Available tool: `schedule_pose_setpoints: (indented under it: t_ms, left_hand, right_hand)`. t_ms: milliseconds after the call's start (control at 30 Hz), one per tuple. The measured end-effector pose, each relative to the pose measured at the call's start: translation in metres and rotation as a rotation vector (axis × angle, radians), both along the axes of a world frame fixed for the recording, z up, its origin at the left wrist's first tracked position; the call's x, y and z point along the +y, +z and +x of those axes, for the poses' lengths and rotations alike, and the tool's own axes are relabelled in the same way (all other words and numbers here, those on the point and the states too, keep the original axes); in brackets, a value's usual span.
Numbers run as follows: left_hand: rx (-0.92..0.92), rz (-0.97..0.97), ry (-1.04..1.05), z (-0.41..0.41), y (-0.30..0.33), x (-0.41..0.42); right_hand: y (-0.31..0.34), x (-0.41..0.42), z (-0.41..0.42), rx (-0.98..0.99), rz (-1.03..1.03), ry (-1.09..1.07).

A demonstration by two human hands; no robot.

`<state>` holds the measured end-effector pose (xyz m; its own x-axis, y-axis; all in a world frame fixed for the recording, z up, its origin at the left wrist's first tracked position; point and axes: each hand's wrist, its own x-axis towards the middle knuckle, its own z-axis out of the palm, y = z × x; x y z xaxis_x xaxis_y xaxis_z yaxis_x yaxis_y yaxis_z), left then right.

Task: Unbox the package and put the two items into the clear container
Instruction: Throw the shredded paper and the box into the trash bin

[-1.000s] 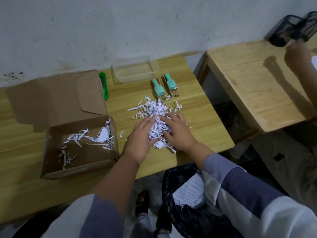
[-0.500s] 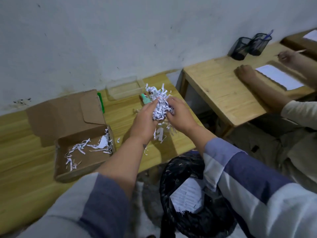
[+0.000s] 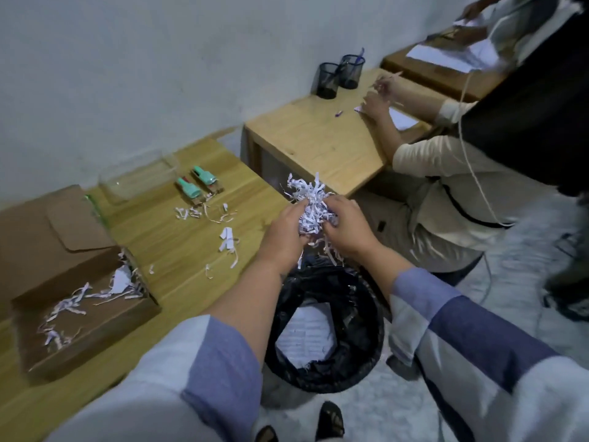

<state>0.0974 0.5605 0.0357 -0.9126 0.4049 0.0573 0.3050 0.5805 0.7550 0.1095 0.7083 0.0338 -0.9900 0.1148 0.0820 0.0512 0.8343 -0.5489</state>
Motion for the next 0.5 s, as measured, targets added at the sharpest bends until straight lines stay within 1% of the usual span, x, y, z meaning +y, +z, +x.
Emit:
schedule_pose_setpoints:
  t_ms: [100, 267, 400, 500]
  left_hand:
    - [-0.009, -0.039, -0.032, 0.000, -0.018, 0.008]
    - [-0.155, -0.087, -0.041, 0.024, -0.060, 0.033]
    - [-0.273, -0.158, 0.018, 0.034, -0.109, 0.048]
    - [-0.394, -0.206, 0.117, 0.043, -0.146, 0.063]
  right_hand:
    - [-0.011, 0.005, 0.009, -0.054, 0.010, -0.008]
    - [-0.056, 0.029, 0.033, -0.160, -0.027, 0.032]
    - [-0.102, 0.046, 0.030, -0.282, -0.031, 0.152]
    - [-0.137, 0.064, 0.024, -0.399, -0.046, 0.275]
